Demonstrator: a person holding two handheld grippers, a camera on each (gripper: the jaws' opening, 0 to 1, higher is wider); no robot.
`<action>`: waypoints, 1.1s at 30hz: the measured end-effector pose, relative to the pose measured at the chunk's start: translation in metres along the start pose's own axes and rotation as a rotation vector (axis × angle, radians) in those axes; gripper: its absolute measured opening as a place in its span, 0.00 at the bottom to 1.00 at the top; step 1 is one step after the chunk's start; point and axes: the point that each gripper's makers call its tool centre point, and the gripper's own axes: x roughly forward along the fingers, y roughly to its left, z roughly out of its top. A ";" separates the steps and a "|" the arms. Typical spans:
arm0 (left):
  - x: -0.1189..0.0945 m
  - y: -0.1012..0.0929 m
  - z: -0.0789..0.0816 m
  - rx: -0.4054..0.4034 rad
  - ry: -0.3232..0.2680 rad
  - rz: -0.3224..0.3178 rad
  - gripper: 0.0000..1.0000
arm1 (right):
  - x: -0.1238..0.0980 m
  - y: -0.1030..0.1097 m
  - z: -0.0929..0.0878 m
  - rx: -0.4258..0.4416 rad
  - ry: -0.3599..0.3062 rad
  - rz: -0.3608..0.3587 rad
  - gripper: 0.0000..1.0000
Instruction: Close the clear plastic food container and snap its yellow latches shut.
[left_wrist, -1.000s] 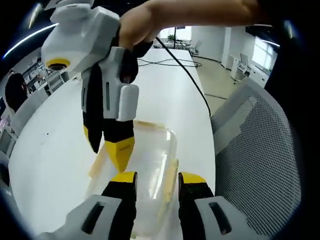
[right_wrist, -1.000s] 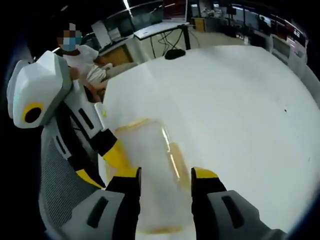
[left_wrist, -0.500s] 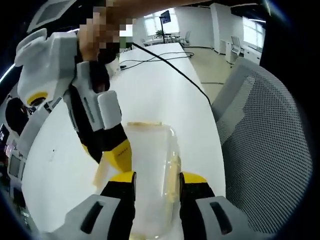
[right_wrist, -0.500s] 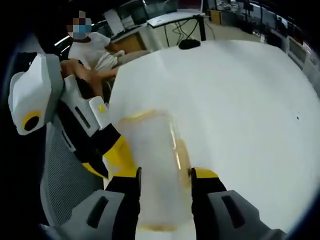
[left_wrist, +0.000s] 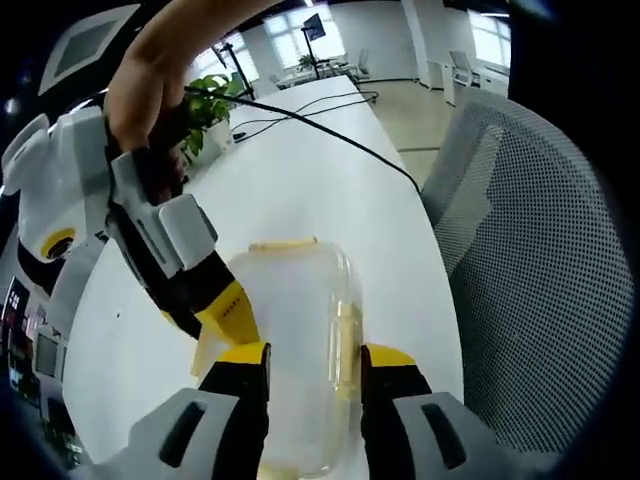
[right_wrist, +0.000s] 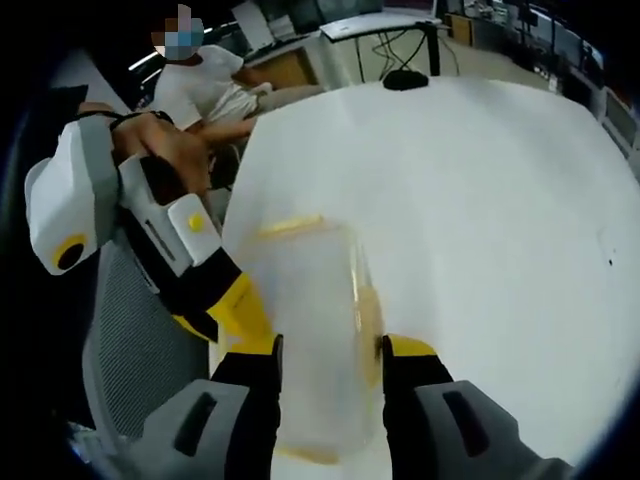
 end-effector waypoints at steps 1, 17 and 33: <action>0.000 -0.002 0.000 0.004 0.001 -0.011 0.33 | 0.000 0.000 0.000 -0.001 0.004 0.003 0.37; 0.001 0.000 -0.002 0.090 -0.016 0.034 0.31 | 0.002 0.000 0.000 -0.028 0.044 0.031 0.37; 0.002 0.000 -0.006 0.038 -0.008 0.055 0.25 | 0.008 0.003 -0.003 -0.006 0.140 0.053 0.31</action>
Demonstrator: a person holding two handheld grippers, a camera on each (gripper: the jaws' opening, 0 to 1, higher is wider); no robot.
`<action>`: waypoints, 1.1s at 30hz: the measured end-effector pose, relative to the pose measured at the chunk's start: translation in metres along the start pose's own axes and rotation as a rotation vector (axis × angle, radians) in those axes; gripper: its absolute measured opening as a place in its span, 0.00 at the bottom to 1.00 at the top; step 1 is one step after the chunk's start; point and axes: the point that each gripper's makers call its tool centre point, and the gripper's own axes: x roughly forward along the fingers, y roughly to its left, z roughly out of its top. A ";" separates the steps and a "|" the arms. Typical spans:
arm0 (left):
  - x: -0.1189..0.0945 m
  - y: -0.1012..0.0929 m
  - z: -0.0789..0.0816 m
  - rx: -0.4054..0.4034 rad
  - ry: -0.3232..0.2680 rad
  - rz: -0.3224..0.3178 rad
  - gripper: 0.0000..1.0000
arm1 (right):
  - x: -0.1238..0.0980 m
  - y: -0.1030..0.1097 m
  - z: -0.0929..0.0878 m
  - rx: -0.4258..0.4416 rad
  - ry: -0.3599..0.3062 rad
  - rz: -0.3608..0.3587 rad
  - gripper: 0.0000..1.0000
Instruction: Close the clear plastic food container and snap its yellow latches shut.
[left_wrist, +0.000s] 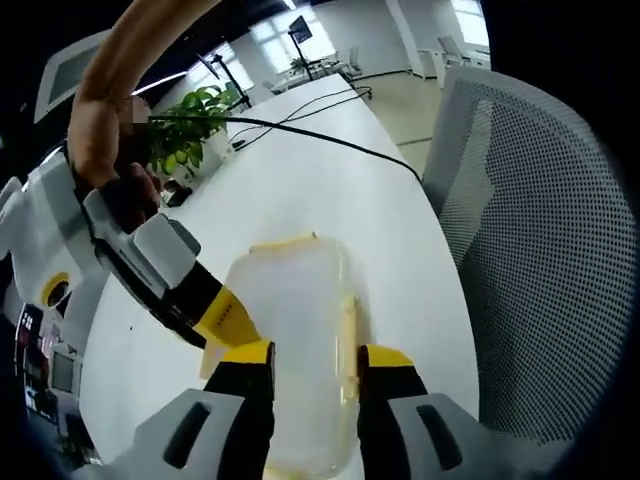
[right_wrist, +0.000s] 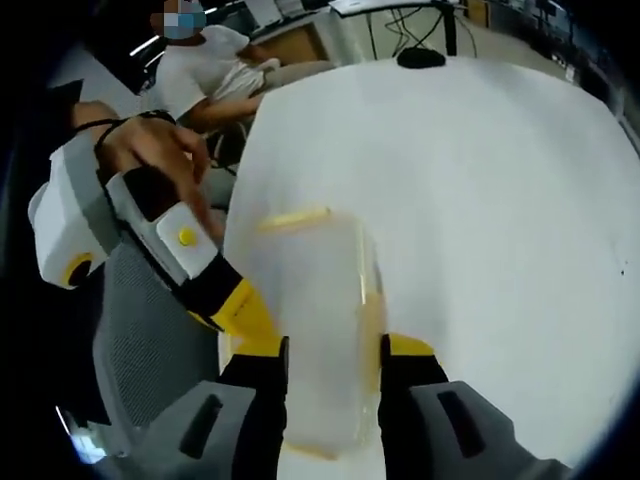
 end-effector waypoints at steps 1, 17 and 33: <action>0.000 0.001 0.001 -0.006 0.007 -0.005 0.25 | 0.001 0.000 -0.001 -0.013 0.014 0.001 0.31; -0.001 0.002 0.006 0.020 -0.001 -0.009 0.27 | -0.004 0.001 -0.001 -0.032 -0.019 -0.012 0.34; -0.003 0.001 0.007 0.043 -0.014 -0.031 0.27 | -0.007 0.003 0.000 -0.029 -0.085 -0.037 0.35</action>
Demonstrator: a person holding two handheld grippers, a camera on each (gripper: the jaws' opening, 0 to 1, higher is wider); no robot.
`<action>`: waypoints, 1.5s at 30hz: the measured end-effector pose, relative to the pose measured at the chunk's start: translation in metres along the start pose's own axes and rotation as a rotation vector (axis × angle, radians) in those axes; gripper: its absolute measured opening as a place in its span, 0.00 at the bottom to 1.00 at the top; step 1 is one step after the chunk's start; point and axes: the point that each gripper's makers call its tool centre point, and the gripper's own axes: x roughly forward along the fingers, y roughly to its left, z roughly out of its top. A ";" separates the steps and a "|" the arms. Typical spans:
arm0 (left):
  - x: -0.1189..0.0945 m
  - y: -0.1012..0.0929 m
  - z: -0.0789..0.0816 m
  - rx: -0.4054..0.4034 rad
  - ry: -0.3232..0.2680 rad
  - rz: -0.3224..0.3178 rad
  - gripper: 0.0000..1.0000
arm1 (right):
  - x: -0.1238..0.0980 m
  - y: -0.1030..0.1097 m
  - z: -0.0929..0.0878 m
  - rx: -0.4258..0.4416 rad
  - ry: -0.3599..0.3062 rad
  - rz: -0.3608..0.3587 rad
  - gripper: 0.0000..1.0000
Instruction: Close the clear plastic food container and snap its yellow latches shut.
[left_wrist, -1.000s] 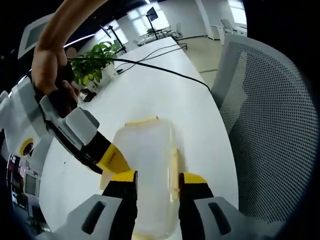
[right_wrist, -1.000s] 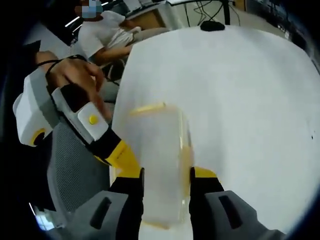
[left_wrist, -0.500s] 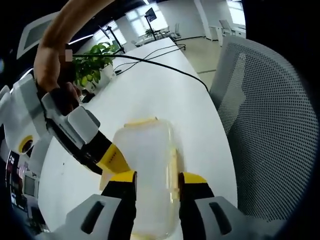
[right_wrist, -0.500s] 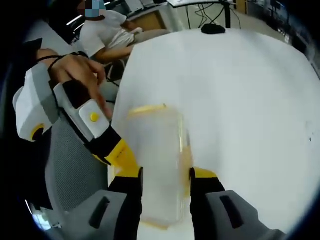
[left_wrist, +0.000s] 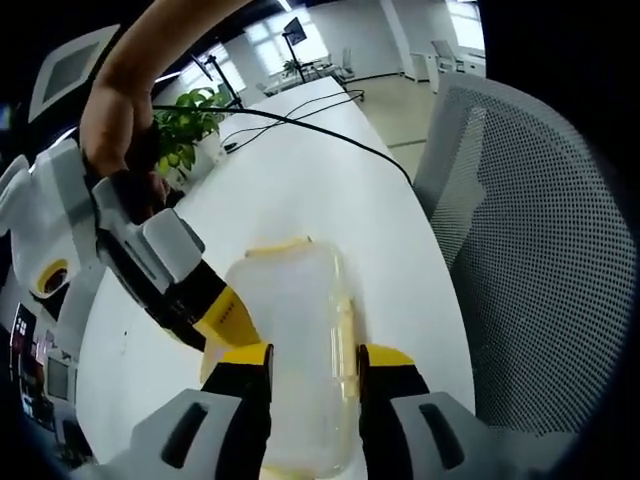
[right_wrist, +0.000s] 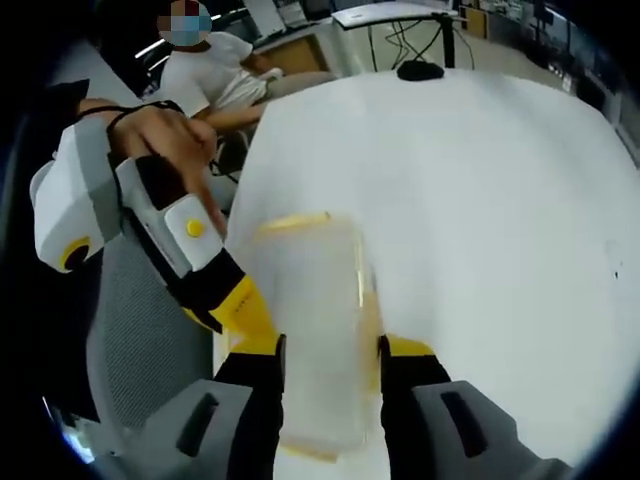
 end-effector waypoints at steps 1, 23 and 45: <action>0.000 0.000 0.000 -0.004 -0.004 -0.002 0.27 | 0.000 0.000 0.000 -0.002 -0.001 -0.004 0.35; -0.016 0.004 -0.005 -0.144 -0.017 0.006 0.32 | -0.017 -0.003 -0.002 0.013 -0.063 -0.102 0.40; -0.039 0.019 -0.024 -0.391 -0.049 0.108 0.45 | -0.047 0.008 -0.035 0.001 -0.121 -0.270 0.53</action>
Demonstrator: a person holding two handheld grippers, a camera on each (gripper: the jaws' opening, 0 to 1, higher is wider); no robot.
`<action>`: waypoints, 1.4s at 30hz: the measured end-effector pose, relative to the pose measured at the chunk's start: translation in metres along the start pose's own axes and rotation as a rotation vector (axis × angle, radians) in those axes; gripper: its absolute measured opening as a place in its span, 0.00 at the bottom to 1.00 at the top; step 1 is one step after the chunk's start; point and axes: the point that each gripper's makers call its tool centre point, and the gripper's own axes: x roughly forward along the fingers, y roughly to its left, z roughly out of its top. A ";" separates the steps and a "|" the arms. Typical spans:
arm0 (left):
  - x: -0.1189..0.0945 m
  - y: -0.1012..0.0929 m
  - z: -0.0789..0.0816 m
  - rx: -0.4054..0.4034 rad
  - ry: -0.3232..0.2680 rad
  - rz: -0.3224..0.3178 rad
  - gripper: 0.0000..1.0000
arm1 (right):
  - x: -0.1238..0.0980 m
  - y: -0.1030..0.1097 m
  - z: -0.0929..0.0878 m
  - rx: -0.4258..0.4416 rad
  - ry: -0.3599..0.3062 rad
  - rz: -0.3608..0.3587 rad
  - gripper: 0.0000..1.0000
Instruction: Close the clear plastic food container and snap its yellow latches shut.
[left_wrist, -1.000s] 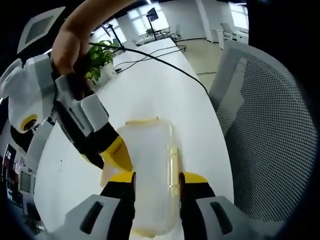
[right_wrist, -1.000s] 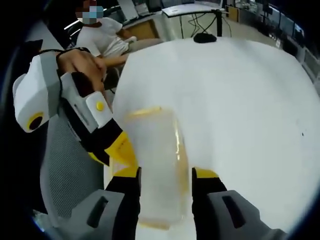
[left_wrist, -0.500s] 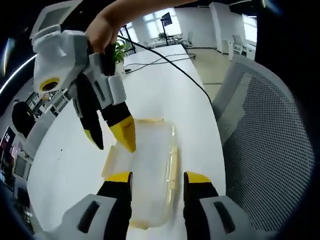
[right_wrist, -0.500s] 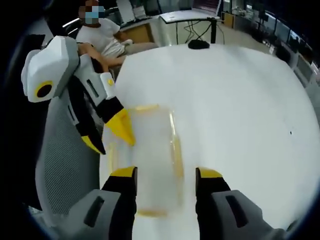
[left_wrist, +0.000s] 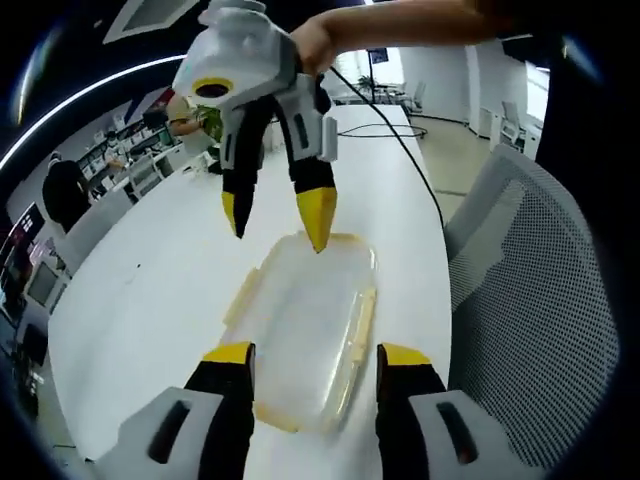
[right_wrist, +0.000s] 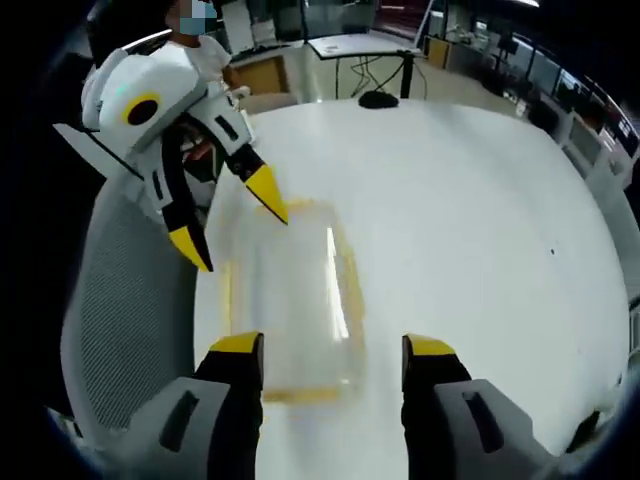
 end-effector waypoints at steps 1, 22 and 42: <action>-0.001 0.002 0.000 -0.013 -0.003 0.009 0.46 | -0.001 0.001 -0.002 0.000 -0.001 -0.008 0.54; -0.016 0.022 -0.020 -0.224 -0.053 0.143 0.70 | -0.014 0.019 -0.039 0.179 -0.150 -0.224 0.65; -0.008 0.015 -0.041 -0.291 -0.055 0.185 0.75 | 0.002 0.042 -0.054 0.328 -0.328 -0.354 0.68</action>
